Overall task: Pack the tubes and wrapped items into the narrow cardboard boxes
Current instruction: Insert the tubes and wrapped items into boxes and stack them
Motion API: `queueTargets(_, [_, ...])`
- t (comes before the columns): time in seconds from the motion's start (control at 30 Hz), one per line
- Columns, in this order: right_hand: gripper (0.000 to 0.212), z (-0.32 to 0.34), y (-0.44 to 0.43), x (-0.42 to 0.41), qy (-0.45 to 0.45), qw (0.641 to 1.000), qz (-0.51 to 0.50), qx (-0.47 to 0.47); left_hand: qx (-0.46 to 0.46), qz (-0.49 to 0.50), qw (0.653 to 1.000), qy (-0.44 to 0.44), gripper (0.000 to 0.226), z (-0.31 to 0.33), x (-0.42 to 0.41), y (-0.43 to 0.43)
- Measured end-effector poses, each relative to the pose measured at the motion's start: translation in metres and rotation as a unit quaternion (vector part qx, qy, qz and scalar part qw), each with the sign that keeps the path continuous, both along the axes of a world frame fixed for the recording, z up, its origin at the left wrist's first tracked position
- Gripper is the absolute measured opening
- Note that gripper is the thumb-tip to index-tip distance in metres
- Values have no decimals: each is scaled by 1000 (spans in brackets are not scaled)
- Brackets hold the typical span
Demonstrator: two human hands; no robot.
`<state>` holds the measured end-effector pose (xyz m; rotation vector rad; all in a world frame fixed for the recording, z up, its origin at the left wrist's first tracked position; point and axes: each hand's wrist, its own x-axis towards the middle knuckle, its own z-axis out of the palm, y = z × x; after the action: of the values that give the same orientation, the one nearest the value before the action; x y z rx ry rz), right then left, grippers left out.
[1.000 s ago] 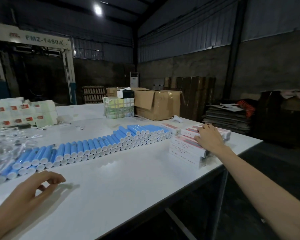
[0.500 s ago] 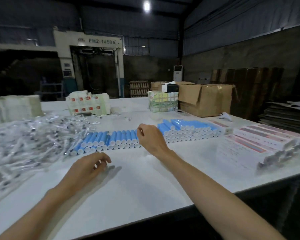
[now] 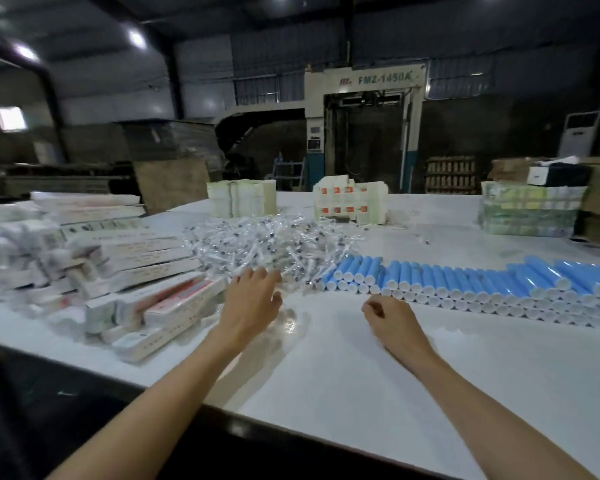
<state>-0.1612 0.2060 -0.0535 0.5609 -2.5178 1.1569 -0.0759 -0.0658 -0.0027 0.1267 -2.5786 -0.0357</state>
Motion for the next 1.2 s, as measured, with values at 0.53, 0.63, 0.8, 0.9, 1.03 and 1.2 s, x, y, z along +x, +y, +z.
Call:
queueTargets(0.53, [20,8,-2,3,-28,997,30,-59,-189,235,951,-64,23,5,32,-98])
queueTargets(0.63, [19,9,-2,3,-32,997,31,-65,-205,217,952,-64,26,3,34,-93])
queueTargets(0.8, [19,10,-1,4,-44,996,31,-71,-93,159,983,-29,17,8,38,-86])
queueTargets(0.9, [20,10,-2,3,-49,996,31,-72,12,97,995,16,13,25,40,-86])
queueTargets(1.03, [19,11,-3,5,-59,995,34,-77,209,35,977,14,24,57,38,-64])
queueTargets(1.2, [18,10,-2,5,-61,994,37,-85,469,-90,876,-59,51,54,27,-3])
